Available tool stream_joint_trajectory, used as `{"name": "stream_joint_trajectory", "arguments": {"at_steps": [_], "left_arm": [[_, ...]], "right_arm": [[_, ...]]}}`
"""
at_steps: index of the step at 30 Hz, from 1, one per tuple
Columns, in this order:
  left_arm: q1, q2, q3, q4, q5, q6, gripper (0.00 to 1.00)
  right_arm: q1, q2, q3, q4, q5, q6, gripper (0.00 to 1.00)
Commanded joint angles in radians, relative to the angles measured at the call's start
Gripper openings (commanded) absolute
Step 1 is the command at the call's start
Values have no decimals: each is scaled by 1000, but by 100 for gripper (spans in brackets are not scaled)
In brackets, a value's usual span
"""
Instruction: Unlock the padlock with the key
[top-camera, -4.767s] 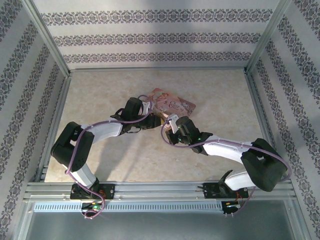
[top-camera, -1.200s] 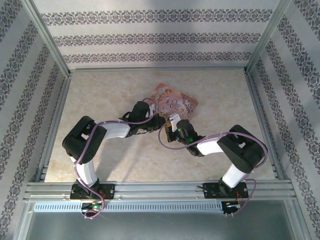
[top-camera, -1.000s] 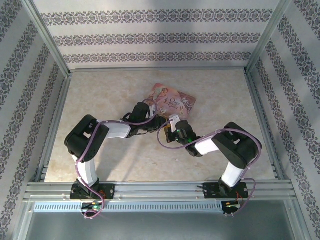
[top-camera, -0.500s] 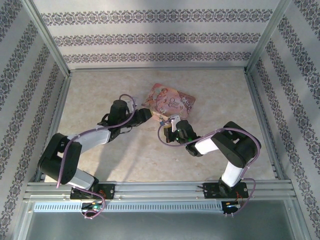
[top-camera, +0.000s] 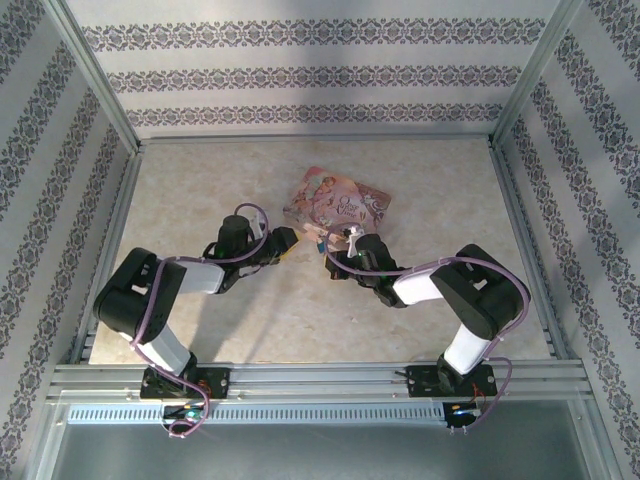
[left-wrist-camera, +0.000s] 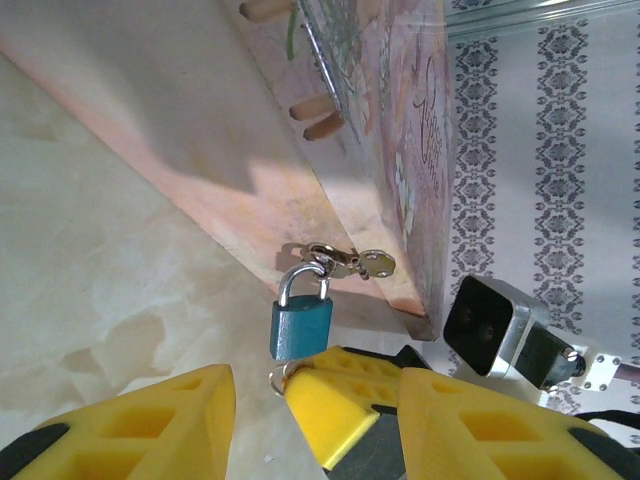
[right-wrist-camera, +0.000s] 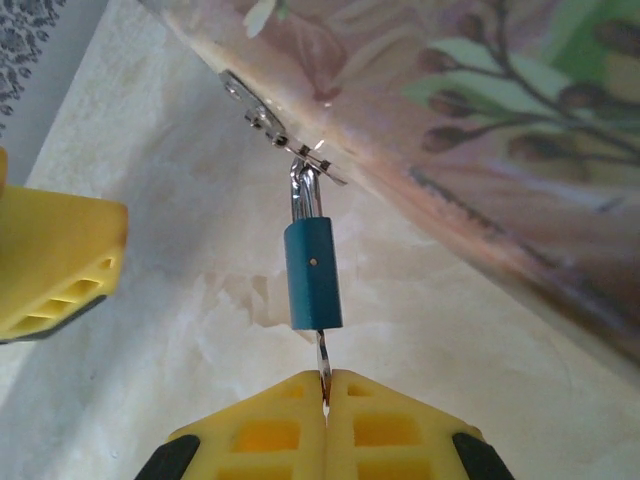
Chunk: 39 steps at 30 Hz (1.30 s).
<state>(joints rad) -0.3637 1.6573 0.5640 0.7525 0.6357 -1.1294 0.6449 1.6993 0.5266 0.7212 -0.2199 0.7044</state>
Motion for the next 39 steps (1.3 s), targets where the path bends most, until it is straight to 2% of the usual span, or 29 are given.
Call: {"name": "stream_joint_trajectory", "arguments": {"at_steps": [1,6,26,39], "left_arm": [[-19,30,-18,152,12,-58,46],[-39,88,-7,227,18,-92,46],[-109,278,78,373,32,-187,40],[-133,325,102,412,11,-228,35]], "right_arm": [[0,-14,20,3,-62,124,0],[0,-6,12,20,-77,192,0],[-21,-27,-2,43,-101,220,0],[-25,-30,-4,49,-114,243,0]]}}
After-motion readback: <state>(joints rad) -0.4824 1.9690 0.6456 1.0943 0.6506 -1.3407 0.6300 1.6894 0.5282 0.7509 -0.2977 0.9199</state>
